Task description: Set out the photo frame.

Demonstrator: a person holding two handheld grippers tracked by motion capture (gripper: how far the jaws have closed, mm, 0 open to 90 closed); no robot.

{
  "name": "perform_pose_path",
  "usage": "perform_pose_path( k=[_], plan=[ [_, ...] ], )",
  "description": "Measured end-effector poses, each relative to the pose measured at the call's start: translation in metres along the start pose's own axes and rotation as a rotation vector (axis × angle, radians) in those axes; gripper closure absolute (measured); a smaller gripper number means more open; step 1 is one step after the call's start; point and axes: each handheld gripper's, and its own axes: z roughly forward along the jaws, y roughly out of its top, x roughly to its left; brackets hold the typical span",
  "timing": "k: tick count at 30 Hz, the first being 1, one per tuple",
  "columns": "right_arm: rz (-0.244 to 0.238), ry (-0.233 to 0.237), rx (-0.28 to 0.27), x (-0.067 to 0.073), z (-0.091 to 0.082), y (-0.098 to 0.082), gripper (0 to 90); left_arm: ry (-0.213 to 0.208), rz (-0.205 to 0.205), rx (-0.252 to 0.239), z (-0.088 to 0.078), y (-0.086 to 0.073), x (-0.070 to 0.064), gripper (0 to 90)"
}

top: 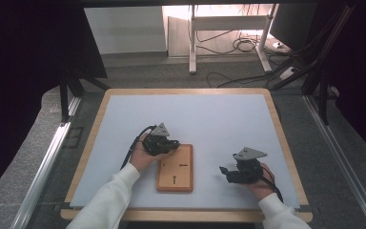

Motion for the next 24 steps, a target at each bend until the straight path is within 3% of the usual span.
perform_pose_path(
  k=[5, 7, 13, 18, 24],
  plan=[
    [-0.027, -0.006, -0.027, 0.005, -0.003, 0.004, 26.3, -0.035, -0.012, 0.019, 0.0, 0.002, 0.005, 84.4],
    [-0.068, -0.012, -0.043, 0.012, -0.005, 0.007, 26.0, -0.048, -0.014, 0.024, 0.0, 0.003, 0.007, 84.3],
    [-0.175, 0.035, -0.052, 0.038, -0.005, 0.018, 23.2, -0.078, -0.024, 0.038, 0.0, 0.005, 0.011, 84.0],
    [-0.215, 0.057, -0.05, 0.055, -0.004, 0.023, 19.6, -0.102, -0.018, 0.051, 0.0, 0.005, 0.015, 83.5],
    [-0.244, 0.077, -0.05, 0.068, 0.0, 0.026, 18.8, -0.112, -0.045, 0.04, 0.0, 0.004, 0.015, 83.3]
  ],
)
